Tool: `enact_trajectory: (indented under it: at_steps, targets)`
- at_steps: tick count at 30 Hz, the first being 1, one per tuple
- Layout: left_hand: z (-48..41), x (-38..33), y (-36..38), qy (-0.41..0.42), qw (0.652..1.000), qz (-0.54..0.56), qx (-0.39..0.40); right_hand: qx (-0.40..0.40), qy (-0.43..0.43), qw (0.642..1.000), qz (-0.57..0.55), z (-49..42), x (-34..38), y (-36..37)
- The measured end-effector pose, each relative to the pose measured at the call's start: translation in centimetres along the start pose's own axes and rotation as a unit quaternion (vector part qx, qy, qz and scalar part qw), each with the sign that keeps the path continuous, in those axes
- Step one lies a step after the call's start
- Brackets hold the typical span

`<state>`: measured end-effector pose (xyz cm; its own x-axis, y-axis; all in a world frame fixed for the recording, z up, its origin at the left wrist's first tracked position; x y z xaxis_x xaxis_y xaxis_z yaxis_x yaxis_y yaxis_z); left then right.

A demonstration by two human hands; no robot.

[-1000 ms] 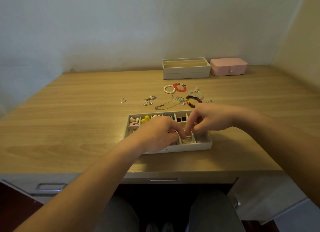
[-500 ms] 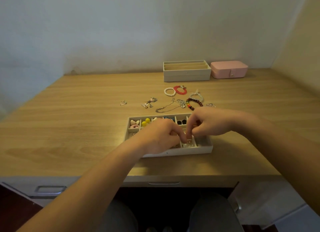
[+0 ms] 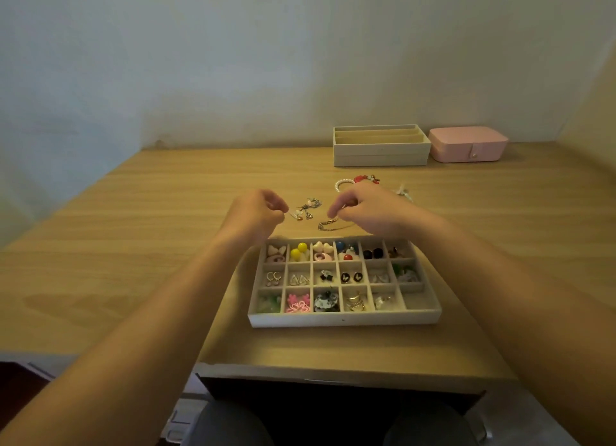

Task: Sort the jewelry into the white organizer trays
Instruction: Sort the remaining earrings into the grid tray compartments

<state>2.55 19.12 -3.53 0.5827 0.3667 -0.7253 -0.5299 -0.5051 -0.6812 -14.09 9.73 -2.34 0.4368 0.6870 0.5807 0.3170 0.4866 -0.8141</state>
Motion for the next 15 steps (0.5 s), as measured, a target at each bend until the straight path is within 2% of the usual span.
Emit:
enact_trajectory:
  at_steps: [6, 11, 15]
  targets:
    - [-3.4, 0.4, 2.6, -0.018, 0.999, -0.041, 0.026, -0.049, 0.034, 0.998, -0.02, -3.1, -0.7, -0.4]
    - [-4.4, 0.5, 3.8, -0.043, 0.993, -0.108, 0.014, -0.044, 0.033, 0.998, -0.04, -4.1, -1.3, -0.1]
    - [-4.6, 0.4, 3.7, -0.043, 0.993, -0.113, 0.014, -0.033, 0.032, 0.998, -0.051, -4.3, -1.9, 0.4]
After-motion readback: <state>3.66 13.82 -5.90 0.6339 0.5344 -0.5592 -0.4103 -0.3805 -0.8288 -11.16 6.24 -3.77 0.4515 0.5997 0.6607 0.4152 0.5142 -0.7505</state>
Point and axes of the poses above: each hand's wrist, its own z-axis away from the middle knuckle, its own y-axis out of the palm, x = y × z, the point moved 10 cm from there along -z, towards the middle knuckle, and after that the axes turned 4 degrees about z, right-handed, at the moved point
